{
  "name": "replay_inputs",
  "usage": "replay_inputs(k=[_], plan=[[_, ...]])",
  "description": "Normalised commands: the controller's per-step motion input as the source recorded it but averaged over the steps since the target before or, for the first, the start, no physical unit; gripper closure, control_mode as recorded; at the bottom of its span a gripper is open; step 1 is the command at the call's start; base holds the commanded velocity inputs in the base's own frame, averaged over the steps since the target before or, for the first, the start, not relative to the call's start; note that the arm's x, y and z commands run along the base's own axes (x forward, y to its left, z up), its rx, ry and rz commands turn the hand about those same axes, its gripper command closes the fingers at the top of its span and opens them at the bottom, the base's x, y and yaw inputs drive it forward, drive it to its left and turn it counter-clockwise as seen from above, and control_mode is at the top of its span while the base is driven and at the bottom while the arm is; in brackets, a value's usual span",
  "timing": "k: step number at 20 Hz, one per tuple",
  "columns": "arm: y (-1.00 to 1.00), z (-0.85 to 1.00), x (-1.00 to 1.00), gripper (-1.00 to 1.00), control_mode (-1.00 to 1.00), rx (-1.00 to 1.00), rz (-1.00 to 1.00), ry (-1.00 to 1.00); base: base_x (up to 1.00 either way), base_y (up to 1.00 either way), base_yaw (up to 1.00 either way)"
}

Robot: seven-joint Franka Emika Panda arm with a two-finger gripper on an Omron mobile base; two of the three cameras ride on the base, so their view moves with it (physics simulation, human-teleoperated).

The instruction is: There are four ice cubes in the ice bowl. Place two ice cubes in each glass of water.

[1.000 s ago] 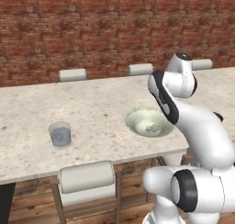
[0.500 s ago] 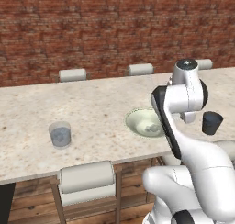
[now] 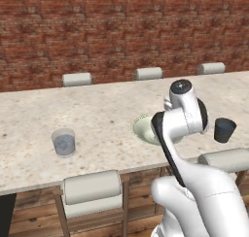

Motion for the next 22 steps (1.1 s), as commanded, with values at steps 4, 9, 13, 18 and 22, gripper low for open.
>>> replay_inputs(k=[4,9,13,18,22], plan=[[0.00,0.01,0.40,-1.00,-1.00,-0.16,0.24,0.45,0.00,0.00,0.00],[-0.02,0.02,0.30,-1.00,-1.00,-0.09,0.34,0.52,0.00,0.00,0.00],[-0.10,0.00,0.19,-1.00,-1.00,-0.02,0.41,0.41,0.00,0.00,0.00],[-0.11,-0.19,0.42,-1.00,-1.00,0.01,0.44,0.15,0.00,0.00,0.00],[-0.18,-0.40,0.38,-1.00,-1.00,0.08,0.41,0.01,0.00,0.00,0.00]])
